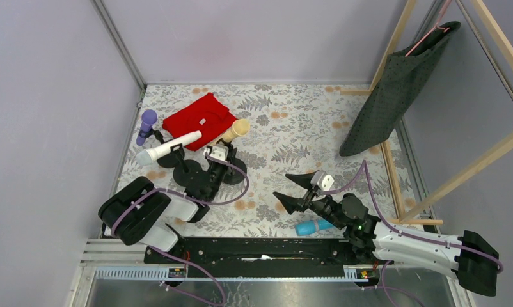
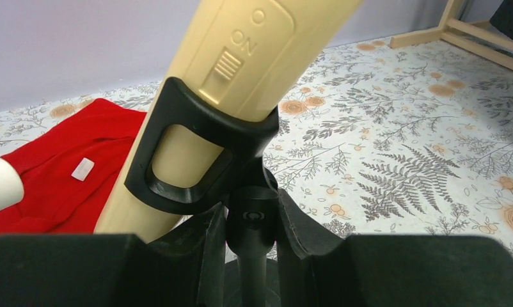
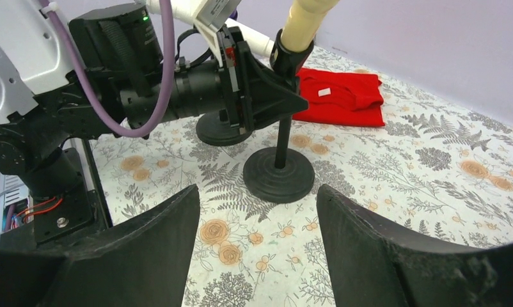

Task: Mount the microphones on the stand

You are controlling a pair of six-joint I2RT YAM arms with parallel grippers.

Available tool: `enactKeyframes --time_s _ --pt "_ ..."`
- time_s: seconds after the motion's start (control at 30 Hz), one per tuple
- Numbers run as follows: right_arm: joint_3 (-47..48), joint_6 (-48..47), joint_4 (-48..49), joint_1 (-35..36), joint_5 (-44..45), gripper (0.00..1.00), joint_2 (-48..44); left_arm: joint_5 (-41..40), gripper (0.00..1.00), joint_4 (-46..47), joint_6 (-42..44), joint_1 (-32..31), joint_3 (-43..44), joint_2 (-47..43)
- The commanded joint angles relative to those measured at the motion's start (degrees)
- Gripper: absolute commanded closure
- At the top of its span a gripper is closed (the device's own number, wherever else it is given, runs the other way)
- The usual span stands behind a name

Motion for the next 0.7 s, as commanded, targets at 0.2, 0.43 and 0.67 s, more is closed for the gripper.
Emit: enactKeyframes --time_s 0.2,0.43,0.67 --pt "-0.65 0.81 0.59 0.35 1.71 0.26 -0.10 3.35 1.00 13.96 -0.17 6.10 4.83 1.55" --pt "-0.71 1.17 1.20 0.34 1.43 0.26 0.96 2.85 0.85 13.93 -2.49 6.78 3.33 2.62" --pt "-0.83 1.49 0.32 0.33 1.11 0.26 0.37 4.43 0.60 13.85 -5.86 6.79 -0.28 2.05"
